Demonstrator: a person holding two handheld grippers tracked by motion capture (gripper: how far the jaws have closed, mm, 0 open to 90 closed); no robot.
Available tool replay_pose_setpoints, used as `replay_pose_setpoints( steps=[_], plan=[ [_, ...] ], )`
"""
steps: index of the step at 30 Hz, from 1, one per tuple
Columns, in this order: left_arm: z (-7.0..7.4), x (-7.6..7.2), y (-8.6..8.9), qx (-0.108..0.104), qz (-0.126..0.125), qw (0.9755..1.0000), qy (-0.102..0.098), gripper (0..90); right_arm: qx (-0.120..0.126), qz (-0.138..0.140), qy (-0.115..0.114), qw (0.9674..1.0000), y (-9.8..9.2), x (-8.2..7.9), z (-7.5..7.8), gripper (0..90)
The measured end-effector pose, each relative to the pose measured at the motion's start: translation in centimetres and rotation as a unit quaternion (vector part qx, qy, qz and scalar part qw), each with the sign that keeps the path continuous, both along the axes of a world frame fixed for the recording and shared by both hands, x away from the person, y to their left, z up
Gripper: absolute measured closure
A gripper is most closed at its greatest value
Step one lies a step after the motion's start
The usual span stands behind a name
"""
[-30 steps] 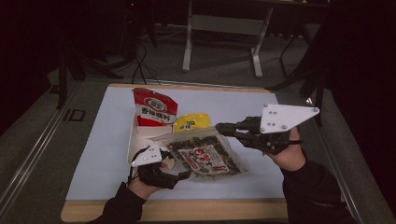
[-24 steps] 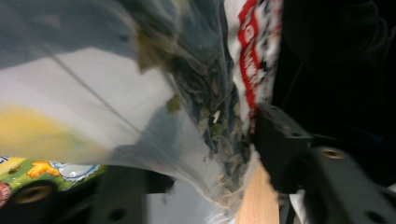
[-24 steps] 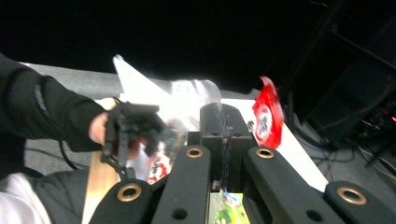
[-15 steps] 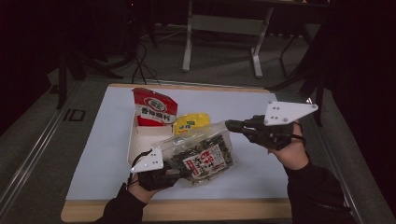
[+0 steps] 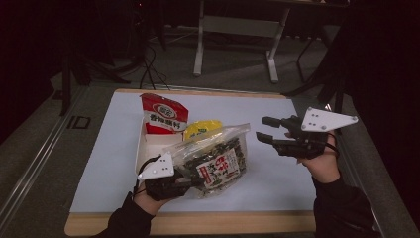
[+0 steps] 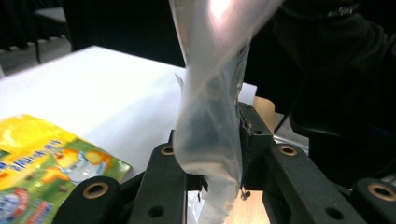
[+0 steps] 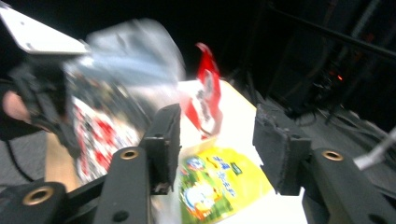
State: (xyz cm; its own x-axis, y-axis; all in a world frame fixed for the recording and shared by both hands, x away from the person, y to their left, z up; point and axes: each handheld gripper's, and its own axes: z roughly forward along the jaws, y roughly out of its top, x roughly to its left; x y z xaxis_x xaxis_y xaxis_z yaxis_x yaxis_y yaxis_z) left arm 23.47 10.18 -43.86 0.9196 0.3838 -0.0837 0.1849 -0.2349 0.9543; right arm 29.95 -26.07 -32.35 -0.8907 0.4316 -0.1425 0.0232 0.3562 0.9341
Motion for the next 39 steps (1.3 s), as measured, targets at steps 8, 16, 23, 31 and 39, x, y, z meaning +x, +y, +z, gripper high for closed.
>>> replay_pose_setpoints(
  steps=[8, 16, 23, 31, 39],
  plan=[
    [2.6, 0.1, 2.4, 0.000, 0.045, 0.9987, -0.023, 77.4, 0.018, -0.044, 0.035, 0.9982, -1.5, 1.3, -3.7, 35.2],
    [4.2, 0.5, 5.8, 0.014, 0.100, 0.9941, -0.039, 77.4, 0.017, -0.032, 0.089, 0.9953, -1.4, 2.1, -7.2, 18.6],
    [4.3, 0.8, 8.6, 0.034, 0.146, 0.9881, -0.036, 77.4, 0.019, -0.032, 0.102, 0.9941, -1.7, 2.4, -8.7, 13.8],
    [3.9, 1.0, 11.4, 0.067, 0.181, 0.9810, -0.022, 77.4, 0.005, -0.039, 0.109, 0.9933, -1.5, 2.9, -10.0, 14.2],
    [4.2, 2.3, 12.0, 0.102, 0.169, 0.9803, -0.018, 77.4, 0.014, -0.037, 0.114, 0.9927, -1.7, 3.1, -10.3, 14.5]
  ],
)
